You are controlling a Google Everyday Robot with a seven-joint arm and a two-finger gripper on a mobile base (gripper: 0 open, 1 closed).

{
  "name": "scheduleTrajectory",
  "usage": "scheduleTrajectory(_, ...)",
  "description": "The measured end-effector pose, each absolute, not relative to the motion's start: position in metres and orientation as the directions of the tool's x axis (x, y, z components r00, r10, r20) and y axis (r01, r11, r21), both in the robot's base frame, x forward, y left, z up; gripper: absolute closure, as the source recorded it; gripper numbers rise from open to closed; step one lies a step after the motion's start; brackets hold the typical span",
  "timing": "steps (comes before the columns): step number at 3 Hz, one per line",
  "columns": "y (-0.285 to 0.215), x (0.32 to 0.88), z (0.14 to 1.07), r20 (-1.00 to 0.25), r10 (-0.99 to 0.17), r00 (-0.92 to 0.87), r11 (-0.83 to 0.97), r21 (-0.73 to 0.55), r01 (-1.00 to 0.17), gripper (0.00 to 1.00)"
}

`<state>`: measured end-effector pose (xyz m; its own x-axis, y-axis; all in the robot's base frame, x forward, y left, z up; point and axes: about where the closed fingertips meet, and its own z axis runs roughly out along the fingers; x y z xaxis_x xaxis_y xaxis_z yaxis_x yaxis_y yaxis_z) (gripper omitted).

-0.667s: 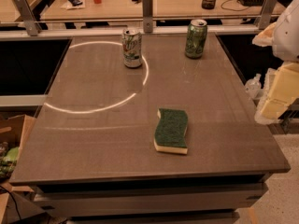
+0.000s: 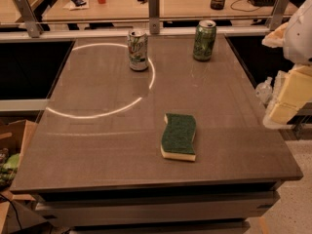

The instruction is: Move 7up can near sponge

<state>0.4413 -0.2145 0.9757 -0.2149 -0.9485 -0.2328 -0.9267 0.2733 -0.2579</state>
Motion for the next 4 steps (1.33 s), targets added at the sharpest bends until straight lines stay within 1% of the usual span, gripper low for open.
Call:
scheduleTrajectory(1,-0.216,0.452,0.969,-0.299,-0.927,-0.226,0.308,-0.262,-0.915,0.00)
scheduleTrajectory(2,-0.217,0.468,0.956,-0.405,-0.881,-0.244,0.362,-0.247,-0.899,0.00)
scheduleTrajectory(4,-0.206,0.502,0.923,-0.639,-0.717,-0.278,0.469,-0.147,-0.871,0.00)
